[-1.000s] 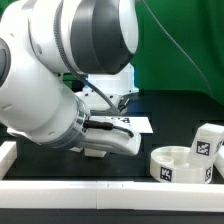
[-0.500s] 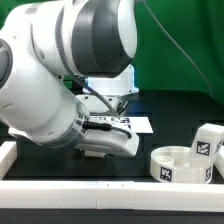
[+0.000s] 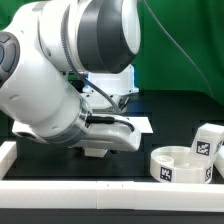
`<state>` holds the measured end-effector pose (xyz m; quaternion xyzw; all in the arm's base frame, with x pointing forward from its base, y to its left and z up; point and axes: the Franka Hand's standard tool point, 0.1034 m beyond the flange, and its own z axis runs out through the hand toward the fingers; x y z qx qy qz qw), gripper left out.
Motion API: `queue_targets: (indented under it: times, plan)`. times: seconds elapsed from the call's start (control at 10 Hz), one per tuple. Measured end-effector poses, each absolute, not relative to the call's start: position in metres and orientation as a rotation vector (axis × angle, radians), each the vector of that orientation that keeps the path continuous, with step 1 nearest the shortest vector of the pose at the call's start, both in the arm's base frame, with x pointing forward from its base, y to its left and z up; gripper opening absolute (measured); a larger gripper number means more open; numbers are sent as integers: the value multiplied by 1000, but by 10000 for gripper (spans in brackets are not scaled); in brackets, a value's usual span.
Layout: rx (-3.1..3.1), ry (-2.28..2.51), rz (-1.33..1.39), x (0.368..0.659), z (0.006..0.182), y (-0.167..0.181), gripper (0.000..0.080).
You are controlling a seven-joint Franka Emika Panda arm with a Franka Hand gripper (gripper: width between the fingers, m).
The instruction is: Assemble stool
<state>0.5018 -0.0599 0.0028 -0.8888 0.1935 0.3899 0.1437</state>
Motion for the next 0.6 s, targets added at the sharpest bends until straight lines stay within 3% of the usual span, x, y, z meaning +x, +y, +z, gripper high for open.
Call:
queue_targets:
  times: [0.1, 0.2, 0.3, 0.4, 0.6]
  plan:
    - [-2562, 560, 1123, 502, 3, -61, 622]
    - [-2562, 561, 1123, 502, 3, -61, 451]
    - [-2562, 562, 1122, 502, 3, -62, 451]
    - [-2562, 564, 1121, 502, 3, -62, 335]
    - [-2562, 567, 1119, 504, 4, -63, 335]
